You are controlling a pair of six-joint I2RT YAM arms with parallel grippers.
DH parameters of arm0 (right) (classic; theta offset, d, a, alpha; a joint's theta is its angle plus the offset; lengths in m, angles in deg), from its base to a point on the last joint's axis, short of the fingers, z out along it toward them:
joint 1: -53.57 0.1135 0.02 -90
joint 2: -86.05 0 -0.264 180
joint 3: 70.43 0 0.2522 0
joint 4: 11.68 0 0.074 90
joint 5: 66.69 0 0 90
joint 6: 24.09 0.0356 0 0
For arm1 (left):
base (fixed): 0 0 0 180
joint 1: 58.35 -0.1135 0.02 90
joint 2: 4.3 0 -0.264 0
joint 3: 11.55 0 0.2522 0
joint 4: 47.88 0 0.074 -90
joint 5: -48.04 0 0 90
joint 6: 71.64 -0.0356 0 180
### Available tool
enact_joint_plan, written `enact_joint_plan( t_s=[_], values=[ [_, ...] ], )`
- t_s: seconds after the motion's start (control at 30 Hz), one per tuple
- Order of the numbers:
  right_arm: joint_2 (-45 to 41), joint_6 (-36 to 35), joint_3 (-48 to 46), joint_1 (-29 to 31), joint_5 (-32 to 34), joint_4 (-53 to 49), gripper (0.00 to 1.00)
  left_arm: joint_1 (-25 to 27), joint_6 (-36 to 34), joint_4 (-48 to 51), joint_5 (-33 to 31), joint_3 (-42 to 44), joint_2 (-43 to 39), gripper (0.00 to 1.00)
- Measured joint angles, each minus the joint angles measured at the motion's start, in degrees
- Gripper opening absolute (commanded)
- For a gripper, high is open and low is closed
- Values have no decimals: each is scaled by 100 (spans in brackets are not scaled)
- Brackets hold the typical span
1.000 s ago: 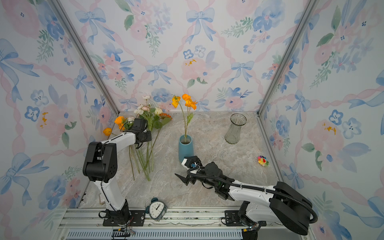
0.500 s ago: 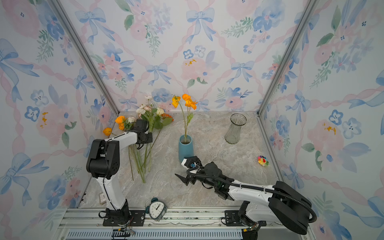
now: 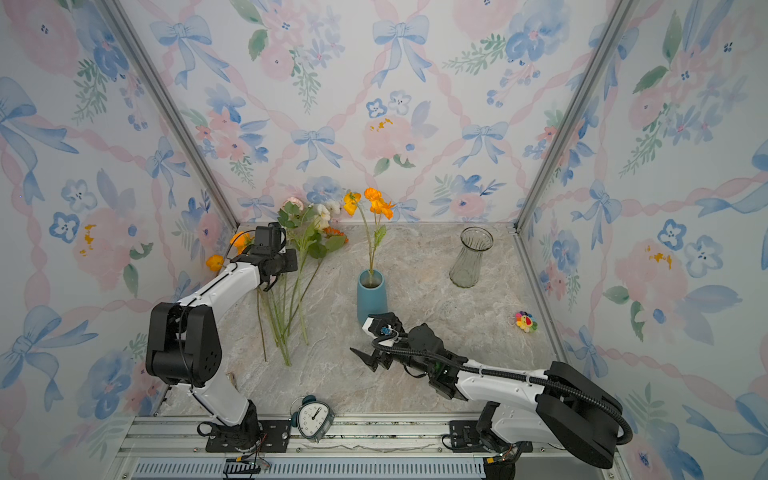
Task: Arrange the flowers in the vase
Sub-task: 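Grasp a pink rose stem with the left gripper and lift it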
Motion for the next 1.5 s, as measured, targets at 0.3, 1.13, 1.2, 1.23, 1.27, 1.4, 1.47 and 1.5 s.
enact_joint_plan(
  t_s=[0.3, 1.13, 1.2, 1.23, 1.27, 1.4, 1.47, 1.5],
  values=[
    [-55, -4, 0, 0, 17, -116, 97, -96, 0, 31, -140, 92, -332, 0],
    [-280, -24, 0, 0, 149, -133, 97, -256, -197, -361, 315, 651, -1893, 0],
    [-299, -24, 0, 0, 149, -133, 97, -256, -216, -509, 317, 815, -2181, 0],
    [-308, -22, 0, 0, 149, -133, 97, -256, -216, -599, 317, 911, -2332, 0],
    [-319, -22, 0, 0, 149, -133, 97, -256, -219, -678, 317, 1008, -2479, 0],
    [-334, -22, 0, 0, 149, -133, 97, -256, -219, -1027, 354, 1325, -2881, 0],
    [-337, -20, 0, 0, 146, -133, 97, -256, -216, -1128, 420, 1357, -2894, 0],
    [-348, -20, 0, 0, 146, -133, 97, -256, -216, -1211, 474, 1394, -2894, 0]
  ],
)
